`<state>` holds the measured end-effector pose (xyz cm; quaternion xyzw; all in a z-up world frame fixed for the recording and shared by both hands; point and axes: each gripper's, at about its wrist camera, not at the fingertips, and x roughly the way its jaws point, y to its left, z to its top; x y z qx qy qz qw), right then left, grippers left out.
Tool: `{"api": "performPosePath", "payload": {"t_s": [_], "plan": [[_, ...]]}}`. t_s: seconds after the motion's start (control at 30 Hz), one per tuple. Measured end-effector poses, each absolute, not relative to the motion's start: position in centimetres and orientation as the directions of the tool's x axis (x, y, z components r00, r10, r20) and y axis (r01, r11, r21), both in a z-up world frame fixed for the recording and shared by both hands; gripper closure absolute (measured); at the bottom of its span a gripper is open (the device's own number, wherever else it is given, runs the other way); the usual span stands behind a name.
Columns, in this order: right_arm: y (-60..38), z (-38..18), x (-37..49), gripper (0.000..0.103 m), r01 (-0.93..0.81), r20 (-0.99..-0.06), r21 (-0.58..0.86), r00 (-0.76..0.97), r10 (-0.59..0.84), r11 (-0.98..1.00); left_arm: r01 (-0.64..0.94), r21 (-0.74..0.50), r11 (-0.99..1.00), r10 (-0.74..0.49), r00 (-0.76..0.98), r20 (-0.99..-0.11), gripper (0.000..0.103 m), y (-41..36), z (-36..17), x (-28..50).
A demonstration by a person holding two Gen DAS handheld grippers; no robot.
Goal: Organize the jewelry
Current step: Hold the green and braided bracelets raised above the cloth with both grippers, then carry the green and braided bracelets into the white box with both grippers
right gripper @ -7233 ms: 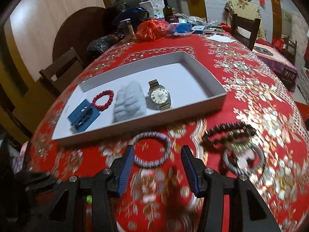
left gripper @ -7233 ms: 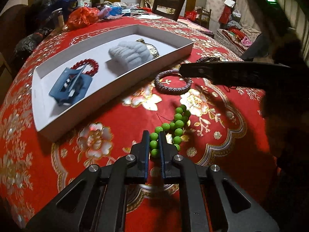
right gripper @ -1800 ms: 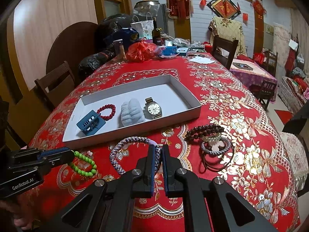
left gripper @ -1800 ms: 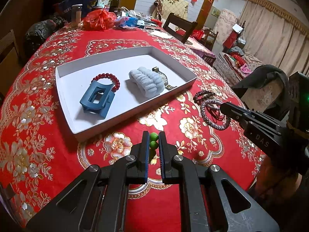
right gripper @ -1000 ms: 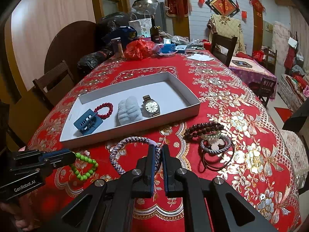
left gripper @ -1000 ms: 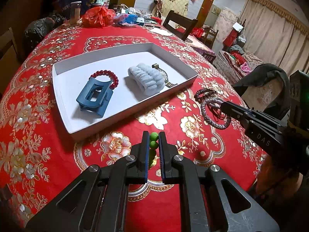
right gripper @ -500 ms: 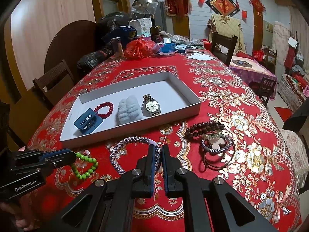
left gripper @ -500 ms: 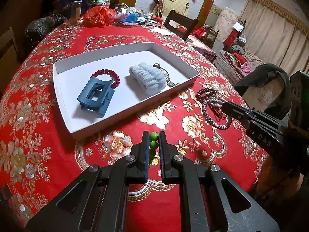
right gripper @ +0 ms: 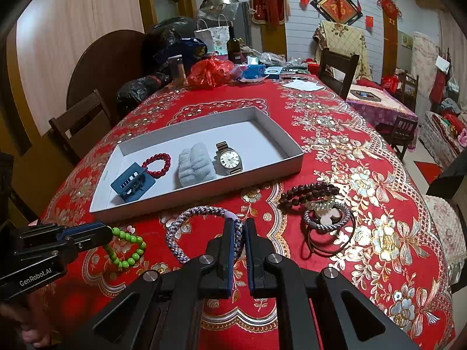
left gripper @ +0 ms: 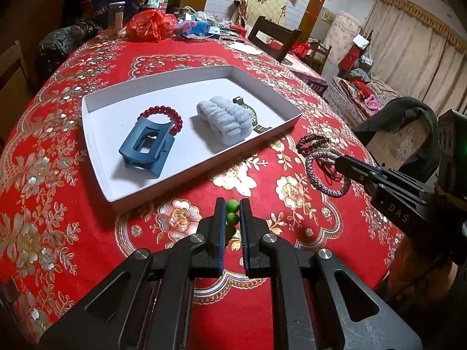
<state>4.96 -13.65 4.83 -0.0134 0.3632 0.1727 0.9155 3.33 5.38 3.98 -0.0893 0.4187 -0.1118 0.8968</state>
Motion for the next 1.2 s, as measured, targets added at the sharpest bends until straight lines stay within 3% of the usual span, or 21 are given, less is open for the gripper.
{"api": "performPosePath", "payload": {"t_s": [0.43,0.8,1.2], "plan": [[-13.9,5.4,5.5,0.097,-0.323,-0.662,0.13,0.676,0.324,0.937,0.117,-0.249,0.961,-0.266,0.626,-0.733,0.095,5.7,4.0,3.5],[-11.5,8.6,11.3,0.097,-0.385,-0.646,0.12,0.67,0.366,0.915,0.086,-0.229,0.97,-0.225,0.681,-0.697,0.095,7.7,7.0,6.8],[-9.8,5.1,18.4,0.097,-0.359,-0.687,0.203,0.611,0.394,0.911,0.032,-0.272,0.962,-0.218,0.692,-0.688,0.095,9.6,8.4,12.8]]}}
